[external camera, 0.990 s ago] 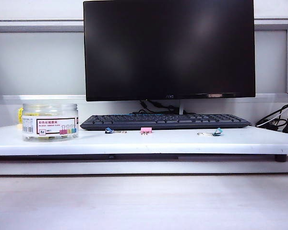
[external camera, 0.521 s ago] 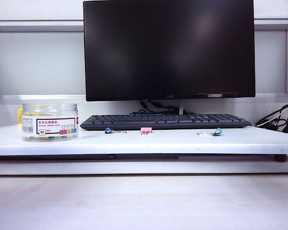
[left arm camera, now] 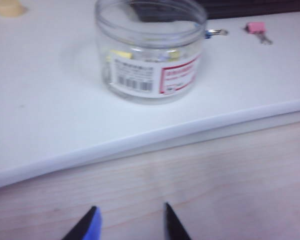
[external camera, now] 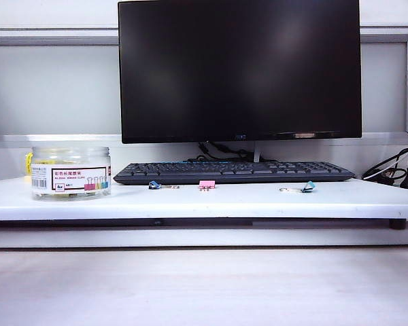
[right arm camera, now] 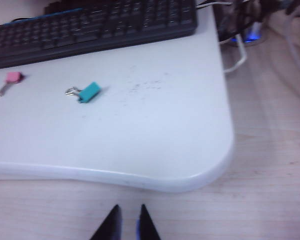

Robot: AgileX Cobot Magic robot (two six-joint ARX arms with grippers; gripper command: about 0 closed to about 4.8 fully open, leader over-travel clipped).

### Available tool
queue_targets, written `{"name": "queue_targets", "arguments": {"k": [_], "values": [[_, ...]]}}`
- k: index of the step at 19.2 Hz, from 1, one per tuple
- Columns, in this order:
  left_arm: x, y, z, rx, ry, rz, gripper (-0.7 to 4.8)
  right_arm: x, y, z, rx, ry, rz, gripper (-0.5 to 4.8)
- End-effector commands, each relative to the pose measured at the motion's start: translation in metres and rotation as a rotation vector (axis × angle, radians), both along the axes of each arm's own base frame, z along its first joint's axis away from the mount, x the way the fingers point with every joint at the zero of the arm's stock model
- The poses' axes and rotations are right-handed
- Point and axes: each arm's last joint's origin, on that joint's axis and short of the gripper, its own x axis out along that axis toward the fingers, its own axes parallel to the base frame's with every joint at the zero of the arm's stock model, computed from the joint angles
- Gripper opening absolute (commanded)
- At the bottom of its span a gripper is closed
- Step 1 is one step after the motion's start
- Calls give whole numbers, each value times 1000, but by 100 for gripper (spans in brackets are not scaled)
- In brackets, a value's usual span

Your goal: Pick up the clips with the largest number of clips of the same color on the table and place them in a round transparent plastic box.

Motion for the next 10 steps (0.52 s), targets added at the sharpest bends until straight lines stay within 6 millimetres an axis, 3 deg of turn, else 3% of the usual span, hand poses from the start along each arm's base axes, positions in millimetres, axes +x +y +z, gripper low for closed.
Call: {"name": "queue_targets", "arguments": {"k": [1,10], "values": [[1,2,2,19,-20,60,170,0,-1,0,-9,-14,-27,52],[1,2,2,-4,-13,65,170,1,0,4,5,-46,-19,53]]}}
